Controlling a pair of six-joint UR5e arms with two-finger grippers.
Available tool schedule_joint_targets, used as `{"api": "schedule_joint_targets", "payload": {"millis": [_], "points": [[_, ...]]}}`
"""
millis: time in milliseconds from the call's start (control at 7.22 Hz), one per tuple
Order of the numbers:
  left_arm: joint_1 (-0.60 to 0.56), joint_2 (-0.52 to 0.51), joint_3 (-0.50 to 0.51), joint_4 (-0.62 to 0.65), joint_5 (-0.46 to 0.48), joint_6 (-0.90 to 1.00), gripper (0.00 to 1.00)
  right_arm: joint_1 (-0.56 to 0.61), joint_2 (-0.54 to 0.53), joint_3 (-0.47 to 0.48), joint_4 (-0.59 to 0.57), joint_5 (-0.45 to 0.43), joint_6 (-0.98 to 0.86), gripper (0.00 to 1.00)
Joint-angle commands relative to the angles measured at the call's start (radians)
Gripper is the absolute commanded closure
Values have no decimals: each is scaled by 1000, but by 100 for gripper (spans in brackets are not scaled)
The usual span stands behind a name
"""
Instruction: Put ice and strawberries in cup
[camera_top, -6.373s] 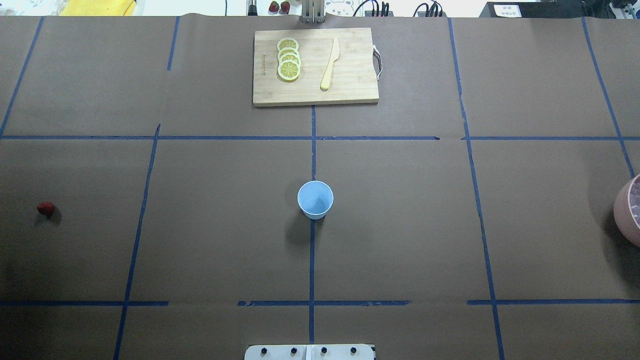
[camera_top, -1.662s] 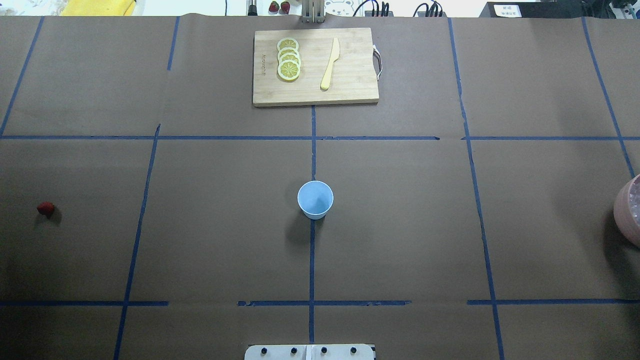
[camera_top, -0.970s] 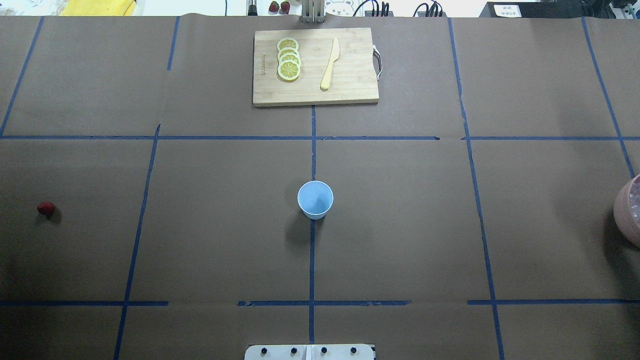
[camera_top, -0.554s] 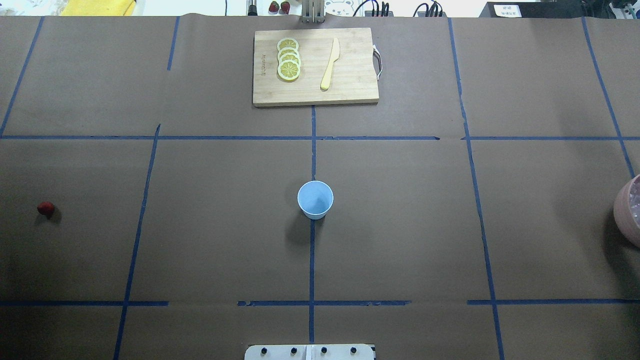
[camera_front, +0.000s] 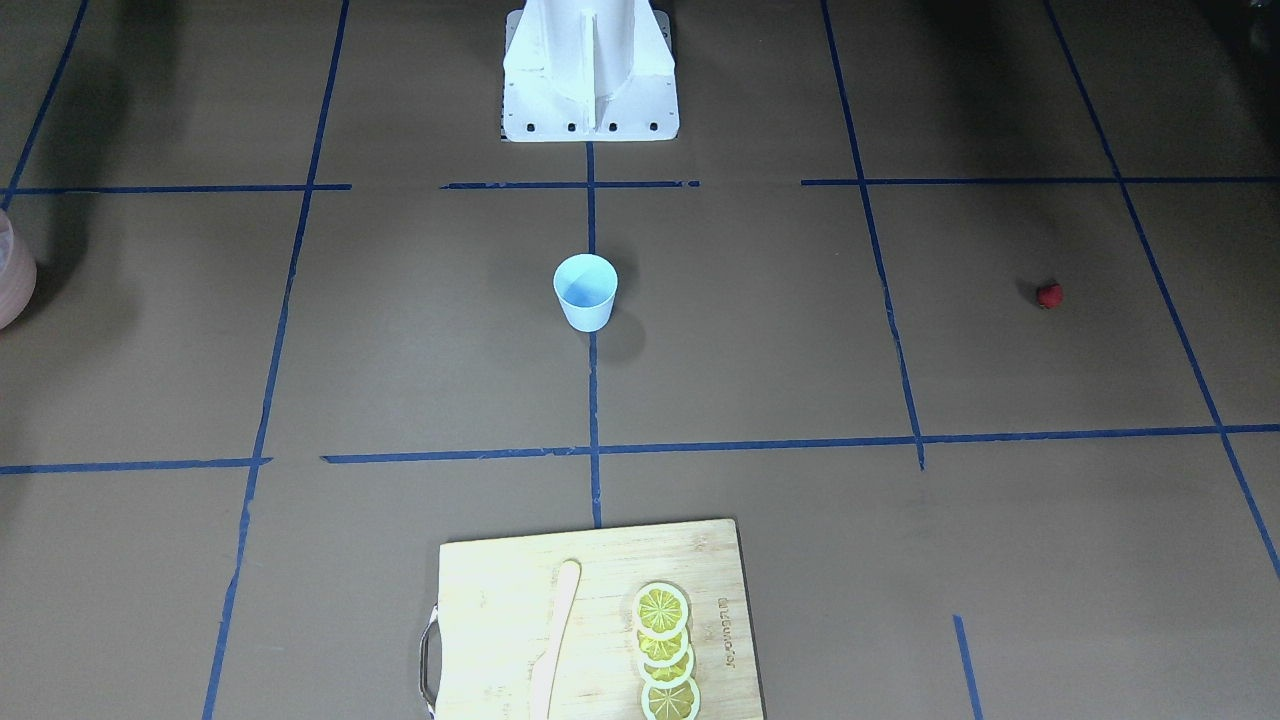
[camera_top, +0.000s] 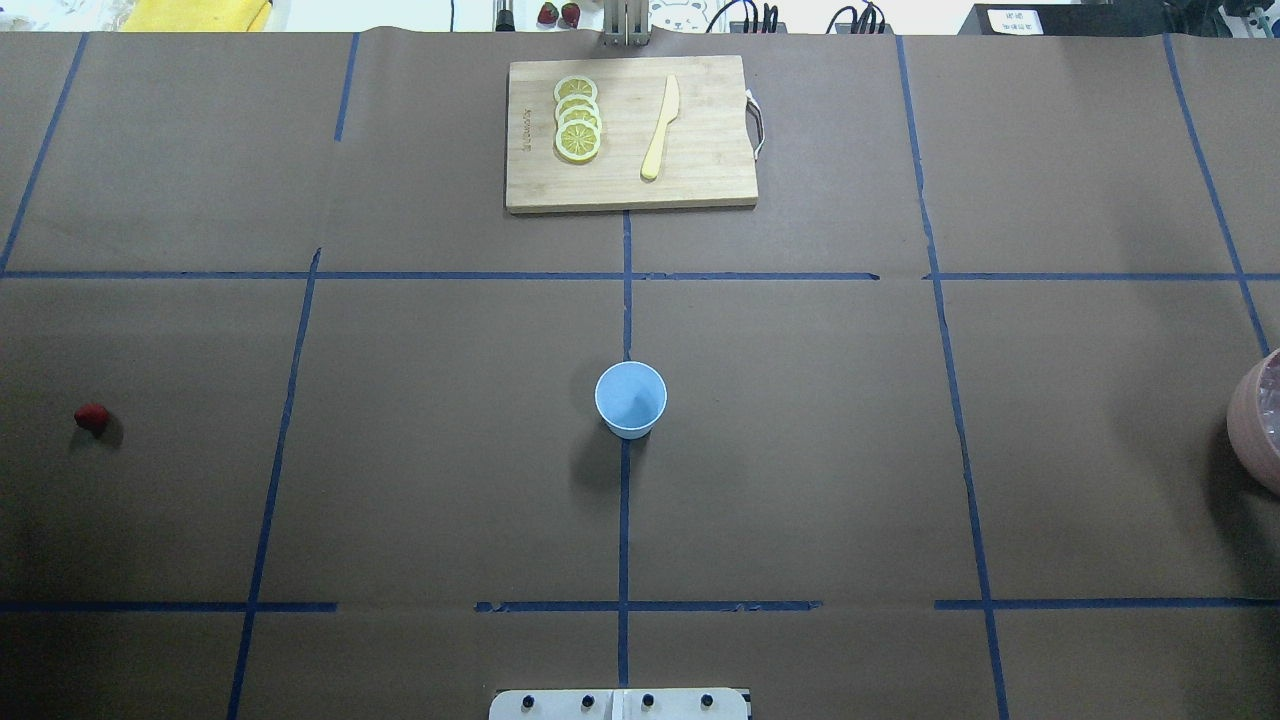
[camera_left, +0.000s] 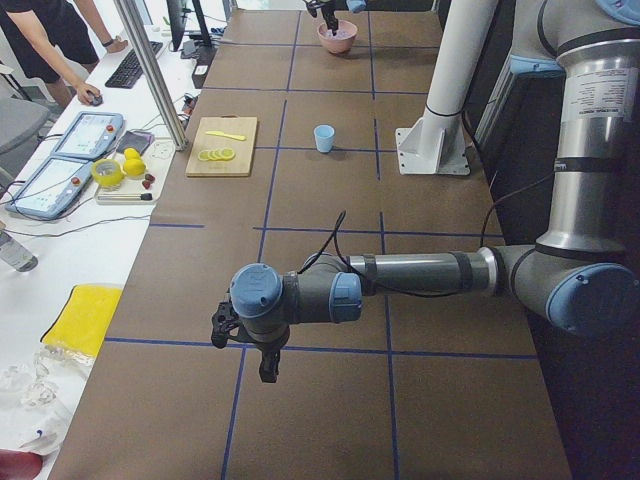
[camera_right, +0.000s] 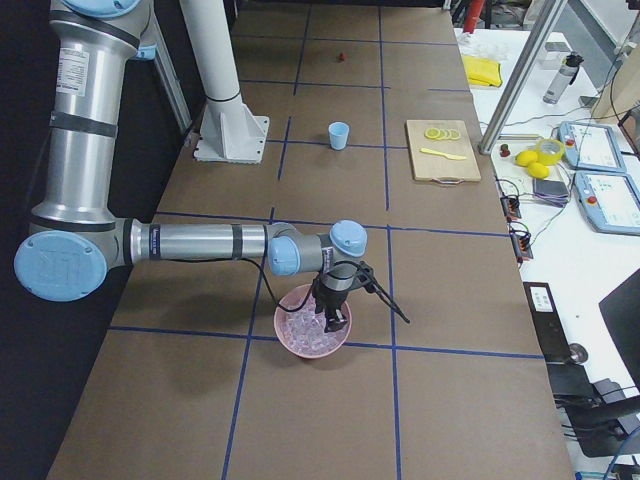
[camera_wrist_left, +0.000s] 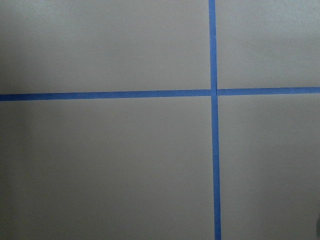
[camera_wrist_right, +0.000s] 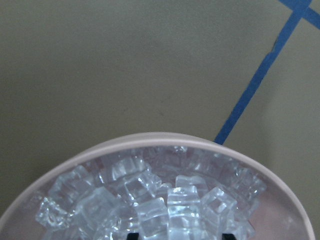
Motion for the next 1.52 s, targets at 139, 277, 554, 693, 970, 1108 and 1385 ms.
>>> {"api": "schedule_joint_targets", "payload": {"millis": [139,277,554,693,970,1108,1385], "points": [[0,-2,-2,0,0,1,0,0,4,-6,1,1,0,37],[0,-2,-3,0,0,1,0,0,15,-14,-1,2,-2,37],[0,-9,-2,0,0,-1,0,1,15,-17,-1,2,-2,47],[0,-9,-2,0,0,-1,0,1,15,-19,-1,2,-14,54],[0,-9,-2,2,0,-1,0,3,7,-8,1,3,-43,80],[0,-9,-2,2,0,-1,0,4,4,-8,1,3,-63,97],[0,-9,-2,2,-2,-3,0,23,9,-6,-1,3,-71,100]]}}
